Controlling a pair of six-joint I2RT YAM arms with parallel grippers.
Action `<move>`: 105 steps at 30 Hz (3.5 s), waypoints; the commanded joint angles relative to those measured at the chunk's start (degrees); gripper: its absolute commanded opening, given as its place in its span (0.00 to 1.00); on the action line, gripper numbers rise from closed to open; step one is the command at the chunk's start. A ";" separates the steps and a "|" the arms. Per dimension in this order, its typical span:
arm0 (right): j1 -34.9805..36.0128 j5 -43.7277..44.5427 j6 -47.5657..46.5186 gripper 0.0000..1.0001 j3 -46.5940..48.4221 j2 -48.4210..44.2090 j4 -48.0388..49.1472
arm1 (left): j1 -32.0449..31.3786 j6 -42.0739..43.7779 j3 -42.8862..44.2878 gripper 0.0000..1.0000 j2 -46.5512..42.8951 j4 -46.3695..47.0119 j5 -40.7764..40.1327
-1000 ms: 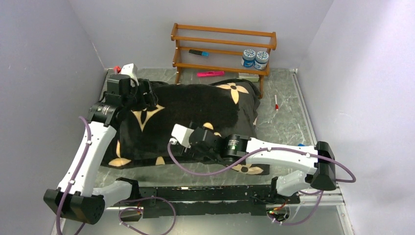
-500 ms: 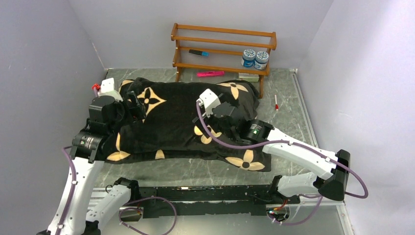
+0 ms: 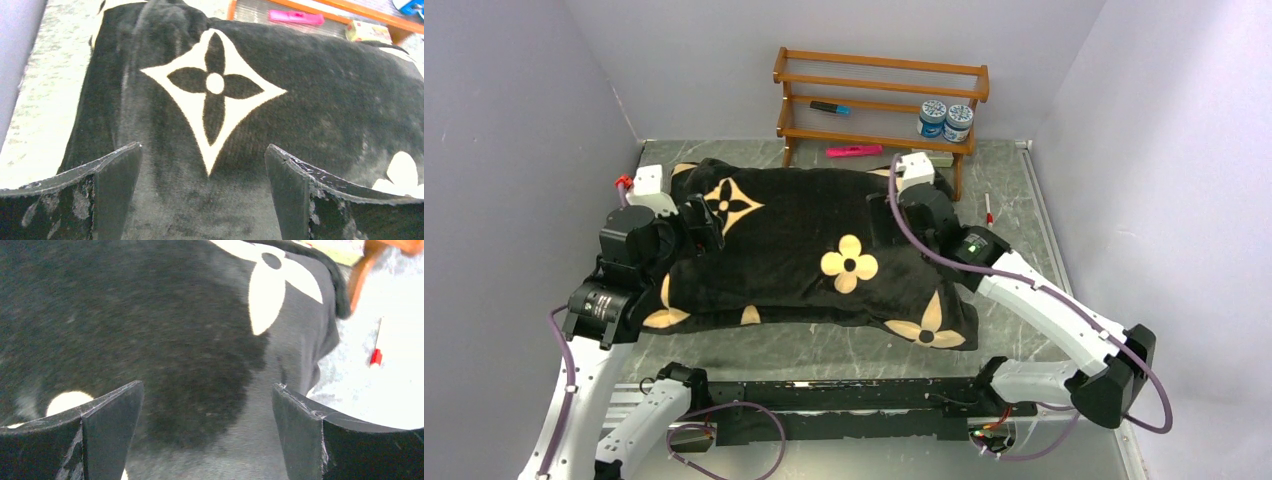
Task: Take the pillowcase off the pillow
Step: Turn over the pillow at the center of the board, then remove the pillow from the pillowcase.
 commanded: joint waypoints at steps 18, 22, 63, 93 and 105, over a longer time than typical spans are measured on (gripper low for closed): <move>-36.88 -32.65 15.94 1.00 -10.64 -6.11 -0.94 | -12.31 7.54 -3.31 0.97 -5.00 5.79 2.43; -39.20 -41.51 16.65 1.00 -12.55 -3.85 1.39 | -12.30 5.07 -4.59 0.97 -4.99 7.93 1.37; -33.98 -33.66 2.83 0.00 3.20 0.44 -9.87 | -13.85 7.09 -3.94 0.97 0.22 9.84 -8.61; -37.39 0.95 1.57 0.00 16.51 -2.79 -10.41 | -19.50 -0.31 -7.59 0.97 0.10 7.89 -10.20; -37.93 -0.79 0.01 0.00 13.64 -2.41 -4.28 | -19.48 -10.88 -11.45 0.97 6.07 7.51 -7.17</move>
